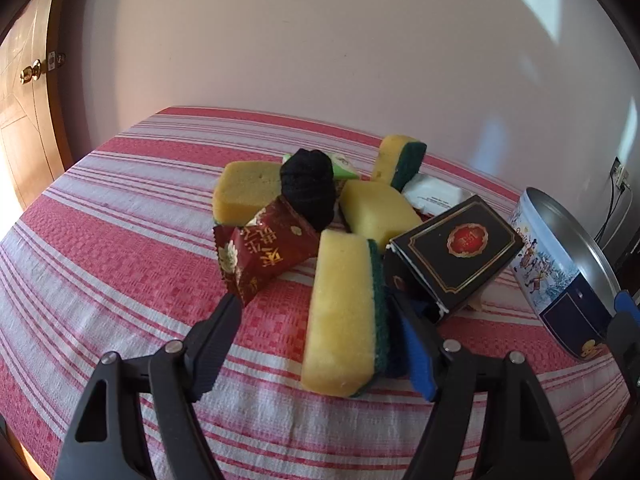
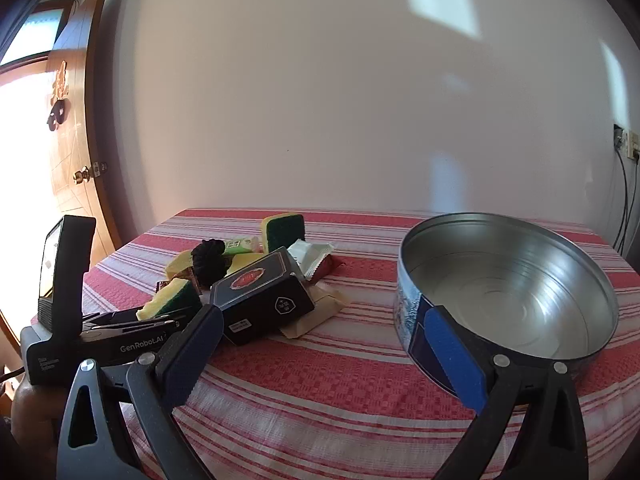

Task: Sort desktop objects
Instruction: 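Grasp the yellow-green sponge with the left tool while the right tool grasps the black box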

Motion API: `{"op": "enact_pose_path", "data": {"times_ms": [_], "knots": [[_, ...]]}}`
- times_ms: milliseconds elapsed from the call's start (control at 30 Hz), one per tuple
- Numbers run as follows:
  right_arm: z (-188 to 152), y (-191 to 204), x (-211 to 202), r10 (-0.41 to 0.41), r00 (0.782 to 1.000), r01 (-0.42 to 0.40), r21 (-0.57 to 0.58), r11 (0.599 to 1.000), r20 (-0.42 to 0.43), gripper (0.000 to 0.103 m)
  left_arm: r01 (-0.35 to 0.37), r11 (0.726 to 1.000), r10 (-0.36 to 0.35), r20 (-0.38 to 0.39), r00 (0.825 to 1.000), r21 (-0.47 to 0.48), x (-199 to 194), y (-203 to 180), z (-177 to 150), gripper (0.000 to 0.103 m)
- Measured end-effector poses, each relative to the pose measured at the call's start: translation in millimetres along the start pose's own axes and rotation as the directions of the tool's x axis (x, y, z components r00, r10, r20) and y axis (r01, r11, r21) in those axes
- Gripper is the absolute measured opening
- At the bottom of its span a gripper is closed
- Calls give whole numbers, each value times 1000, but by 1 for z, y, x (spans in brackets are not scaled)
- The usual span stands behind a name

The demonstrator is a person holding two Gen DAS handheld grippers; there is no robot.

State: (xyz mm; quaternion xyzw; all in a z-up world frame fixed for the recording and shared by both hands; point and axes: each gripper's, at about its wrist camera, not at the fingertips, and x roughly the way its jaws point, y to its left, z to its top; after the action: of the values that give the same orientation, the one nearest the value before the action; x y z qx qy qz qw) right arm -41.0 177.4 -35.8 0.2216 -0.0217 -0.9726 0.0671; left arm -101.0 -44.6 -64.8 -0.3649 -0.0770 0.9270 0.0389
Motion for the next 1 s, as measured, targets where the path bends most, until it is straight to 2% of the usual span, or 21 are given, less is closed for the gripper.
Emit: {"op": "enact_pose_path", "data": {"times_ms": [67, 100, 200, 233, 267, 333, 467, 567, 667, 767, 833, 900, 967, 1000], "knots": [[4, -2, 8, 44, 998, -43, 23, 999, -38, 102, 44, 999, -44, -13, 999, 8, 2, -1, 1, 62], [6, -3, 13, 66, 996, -64, 35, 997, -57, 102, 57, 998, -57, -17, 998, 9, 0, 1, 1, 59], [14, -2, 29, 137, 985, -130, 72, 989, -104, 102, 79, 997, -79, -30, 996, 13, 2, 2, 5, 44], [17, -1, 35, 154, 982, -147, 74, 986, -111, 102, 88, 996, -87, -30, 996, 17, 2, 1, 5, 32], [21, 0, 38, 161, 980, -153, 71, 986, -117, 102, 89, 996, -88, -31, 996, 29, 2, 1, 4, 29], [28, 5, 45, 158, 979, -154, 43, 987, -125, 102, 92, 995, -91, -29, 995, 40, 1, 1, 3, 29], [33, 11, 63, 196, 963, -197, 14, 980, -186, 102, 128, 992, -128, -4, 992, 9, -3, 9, -1, 28], [34, 11, 78, 203, 955, -203, 22, 979, -217, 102, 106, 994, -105, 109, 989, -10, -23, 14, -4, 28], [38, 13, 94, 200, 949, -200, 23, 980, -245, 102, 85, 995, -72, 208, 976, -54, -41, 23, -8, 28], [39, 23, 115, 207, 932, -218, -2, 976, -297, 102, 88, 990, -63, 216, 974, -108, -42, 34, -6, 28], [35, 27, 128, 216, 913, -236, -15, 972, -346, 102, 93, 988, -65, 218, 974, -121, -43, 37, 0, 28], [29, 29, 140, 226, 892, -247, -3, 969, -391, 102, 84, 992, -55, 264, 963, -99, -55, 36, 8, 28], [25, 26, 146, 280, 874, -283, 52, 958, -397, 102, 40, 997, -18, 315, 949, -62, -62, 30, 17, 28], [24, 24, 147, 284, 874, -284, 59, 957, -394, 102, 27, 998, -7, 336, 942, -54, -64, 28, 21, 28]]}}
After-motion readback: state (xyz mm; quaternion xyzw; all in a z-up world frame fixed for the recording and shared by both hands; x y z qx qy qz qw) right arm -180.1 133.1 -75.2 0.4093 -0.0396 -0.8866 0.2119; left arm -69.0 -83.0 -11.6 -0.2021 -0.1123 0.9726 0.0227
